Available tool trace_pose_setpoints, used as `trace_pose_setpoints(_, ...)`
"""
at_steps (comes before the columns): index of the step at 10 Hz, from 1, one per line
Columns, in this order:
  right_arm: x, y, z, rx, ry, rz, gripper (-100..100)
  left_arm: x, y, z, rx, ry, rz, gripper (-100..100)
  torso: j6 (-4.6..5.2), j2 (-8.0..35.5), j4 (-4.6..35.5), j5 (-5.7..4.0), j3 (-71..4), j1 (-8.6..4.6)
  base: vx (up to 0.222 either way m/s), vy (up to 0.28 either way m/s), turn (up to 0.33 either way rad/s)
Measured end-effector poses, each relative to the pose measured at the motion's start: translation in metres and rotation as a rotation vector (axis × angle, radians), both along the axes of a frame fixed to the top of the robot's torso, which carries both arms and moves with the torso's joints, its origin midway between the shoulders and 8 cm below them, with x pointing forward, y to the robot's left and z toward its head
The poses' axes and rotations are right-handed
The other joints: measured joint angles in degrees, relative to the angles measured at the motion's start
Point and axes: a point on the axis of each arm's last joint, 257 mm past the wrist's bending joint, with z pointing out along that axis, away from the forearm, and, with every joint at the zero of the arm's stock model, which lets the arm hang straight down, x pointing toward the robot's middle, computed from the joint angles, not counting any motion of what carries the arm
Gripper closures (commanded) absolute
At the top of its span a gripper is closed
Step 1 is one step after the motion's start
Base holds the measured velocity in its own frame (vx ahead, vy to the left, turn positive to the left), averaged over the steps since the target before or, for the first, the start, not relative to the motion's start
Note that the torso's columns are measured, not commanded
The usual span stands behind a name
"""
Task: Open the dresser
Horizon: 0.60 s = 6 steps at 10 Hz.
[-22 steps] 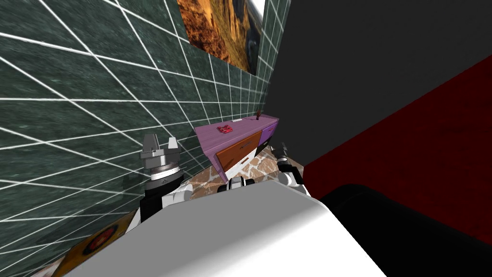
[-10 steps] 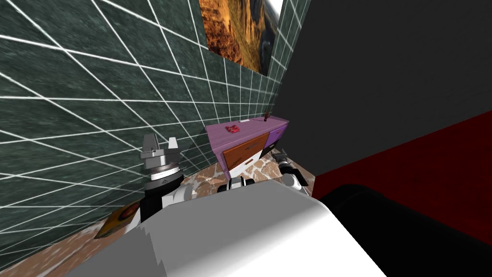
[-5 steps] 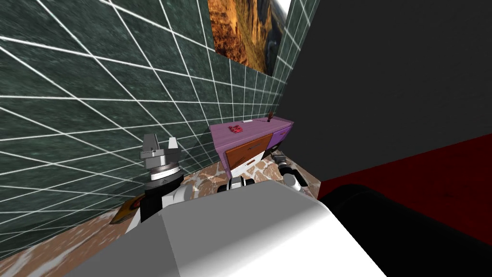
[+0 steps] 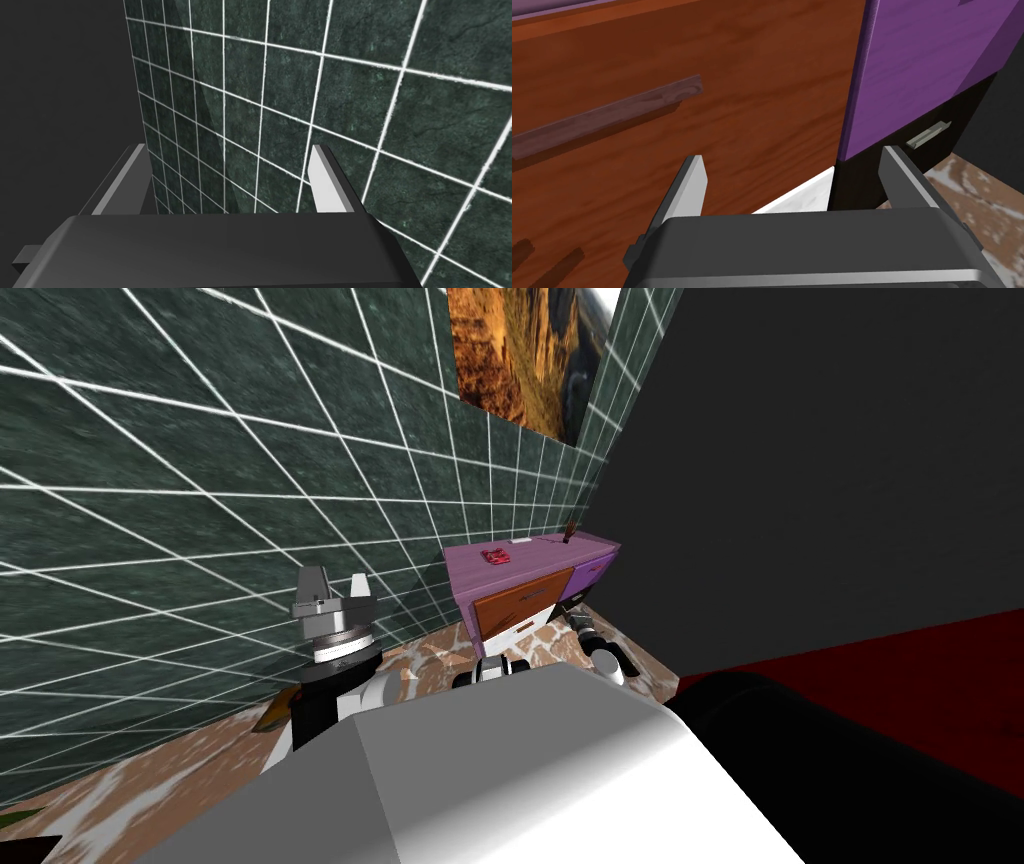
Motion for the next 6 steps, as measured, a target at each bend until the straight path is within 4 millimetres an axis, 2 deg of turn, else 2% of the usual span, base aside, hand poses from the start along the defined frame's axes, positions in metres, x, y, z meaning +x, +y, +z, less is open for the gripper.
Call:
trace_pose_setpoints(1,0.0,0.0,-0.004,0.04,0.0,0.001,-100,0.0,0.0,0.0,0.0,0.0,0.0,0,0.04,0.0,0.0,0.01,0.0,-0.01,0.001,-0.004,-0.014)
trace_pose_setpoints(6,-0.001,0.008,-0.023,0.244,-0.009,-0.002,-100,0.0,0.0,0.0,0.0,0.0,0.0,0,0.03,0.0,0.0,0.0,0.0,0.0,-0.001,-0.009,0.131)
